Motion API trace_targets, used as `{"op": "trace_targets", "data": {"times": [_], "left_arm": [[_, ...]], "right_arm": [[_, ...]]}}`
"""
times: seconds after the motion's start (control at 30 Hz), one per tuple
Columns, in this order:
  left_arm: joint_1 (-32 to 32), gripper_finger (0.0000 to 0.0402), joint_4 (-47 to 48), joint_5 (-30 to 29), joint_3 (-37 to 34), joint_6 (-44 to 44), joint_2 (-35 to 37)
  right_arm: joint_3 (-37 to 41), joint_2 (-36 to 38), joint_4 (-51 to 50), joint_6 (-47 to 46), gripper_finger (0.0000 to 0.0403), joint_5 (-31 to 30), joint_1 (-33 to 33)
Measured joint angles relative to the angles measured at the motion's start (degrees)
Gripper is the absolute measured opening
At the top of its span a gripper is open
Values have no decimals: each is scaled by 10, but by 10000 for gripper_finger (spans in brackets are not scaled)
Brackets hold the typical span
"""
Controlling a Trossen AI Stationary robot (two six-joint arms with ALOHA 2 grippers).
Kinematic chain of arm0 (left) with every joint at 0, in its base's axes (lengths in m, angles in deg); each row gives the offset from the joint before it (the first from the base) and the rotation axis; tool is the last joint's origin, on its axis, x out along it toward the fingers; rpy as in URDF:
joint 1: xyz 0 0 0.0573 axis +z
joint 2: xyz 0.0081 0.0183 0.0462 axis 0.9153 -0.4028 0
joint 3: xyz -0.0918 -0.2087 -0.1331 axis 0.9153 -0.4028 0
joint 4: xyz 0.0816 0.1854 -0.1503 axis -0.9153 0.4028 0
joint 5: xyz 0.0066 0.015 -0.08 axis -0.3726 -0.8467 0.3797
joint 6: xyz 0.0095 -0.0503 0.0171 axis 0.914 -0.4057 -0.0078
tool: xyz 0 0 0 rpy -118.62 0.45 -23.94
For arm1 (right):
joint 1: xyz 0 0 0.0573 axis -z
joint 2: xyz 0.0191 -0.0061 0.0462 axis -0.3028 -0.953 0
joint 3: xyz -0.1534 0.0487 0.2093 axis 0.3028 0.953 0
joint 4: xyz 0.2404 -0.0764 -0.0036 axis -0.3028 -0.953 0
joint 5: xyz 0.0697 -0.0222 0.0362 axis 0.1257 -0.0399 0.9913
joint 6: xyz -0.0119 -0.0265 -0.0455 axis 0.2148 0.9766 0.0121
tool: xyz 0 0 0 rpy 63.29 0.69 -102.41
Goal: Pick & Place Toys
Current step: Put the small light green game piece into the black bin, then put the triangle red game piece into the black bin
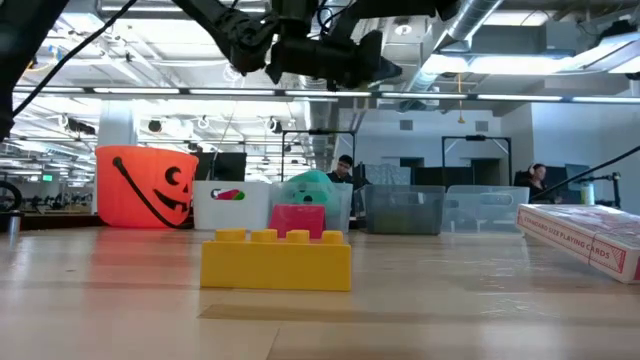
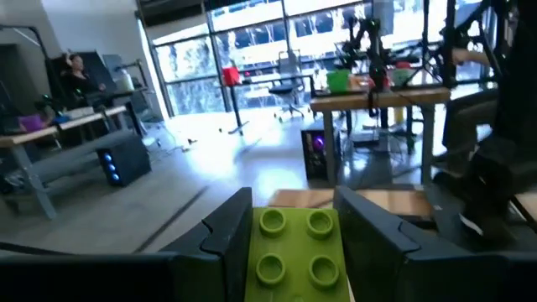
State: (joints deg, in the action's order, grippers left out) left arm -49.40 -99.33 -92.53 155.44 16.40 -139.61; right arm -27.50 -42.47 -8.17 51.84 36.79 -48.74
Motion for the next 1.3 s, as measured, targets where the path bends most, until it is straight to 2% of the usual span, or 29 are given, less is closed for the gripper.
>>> {"op": "trace_targets", "data": {"times": [0.13,0.23,0.37,0.5,0.63,0.87,1.17,1.3], "left_arm": [[10,136,0,5,34,0,-27],[12,136,30,34,78,0,-72],[14,136,71,35,148,4,-136],[24,136,67,35,187,-3,-170],[34,148,72,34,189,-4,-183],[37,201,69,34,189,0,-187],[36,256,65,62,189,0,-185],[38,261,100,133,188,12,-166]], "right_arm": [[0,0,8,11,294,1,8],[0,0,19,23,294,1,15],[0,0,30,32,294,2,18],[0,0,29,44,294,3,17],[0,0,28,58,294,3,15],[0,0,17,56,294,3,15],[0,0,21,55,294,3,20],[0,0,16,55,294,3,12]]}}
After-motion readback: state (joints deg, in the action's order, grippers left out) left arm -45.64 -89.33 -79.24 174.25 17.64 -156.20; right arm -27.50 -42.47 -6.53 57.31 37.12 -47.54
